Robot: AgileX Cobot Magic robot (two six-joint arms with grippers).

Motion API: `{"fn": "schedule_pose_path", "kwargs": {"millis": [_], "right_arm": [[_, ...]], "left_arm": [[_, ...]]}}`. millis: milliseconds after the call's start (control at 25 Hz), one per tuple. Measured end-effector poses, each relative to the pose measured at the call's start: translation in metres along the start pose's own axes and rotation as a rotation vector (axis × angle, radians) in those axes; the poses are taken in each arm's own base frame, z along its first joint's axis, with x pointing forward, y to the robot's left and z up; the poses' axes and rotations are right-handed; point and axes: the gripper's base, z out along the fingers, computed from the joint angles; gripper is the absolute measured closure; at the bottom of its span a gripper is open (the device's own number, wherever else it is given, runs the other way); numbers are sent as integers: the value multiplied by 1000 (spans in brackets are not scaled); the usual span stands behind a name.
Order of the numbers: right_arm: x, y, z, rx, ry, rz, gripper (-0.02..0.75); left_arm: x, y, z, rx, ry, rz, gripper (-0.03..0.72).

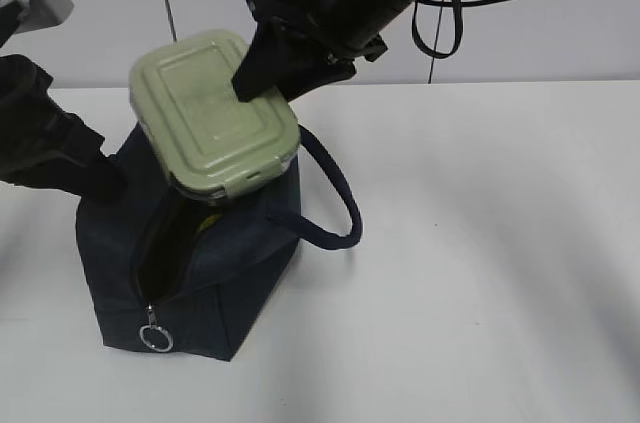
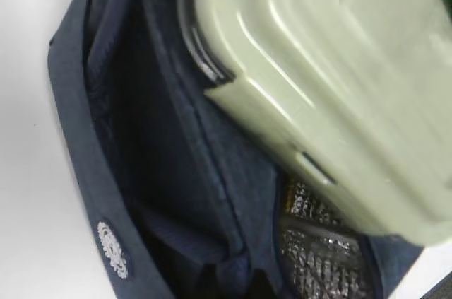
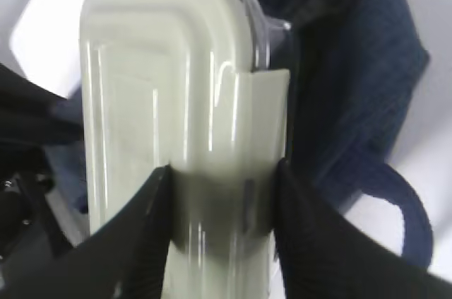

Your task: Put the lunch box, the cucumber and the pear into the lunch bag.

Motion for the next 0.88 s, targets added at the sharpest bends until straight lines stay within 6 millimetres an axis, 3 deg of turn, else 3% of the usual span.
{"fn": "schedule_pose_path", "kwargs": {"millis": [240,400,880], "right_arm": [[14,-21,0,205,160,24,417],[18,-27,10,224,203,54,417],[11,-4,71,80,103,69,418]], "left_arm": [[-1,-1,0,7,-10,-8,670],[-1,-1,0,12,-12,-11,670],[0,-1,0,12,-2,-8,670]]}}
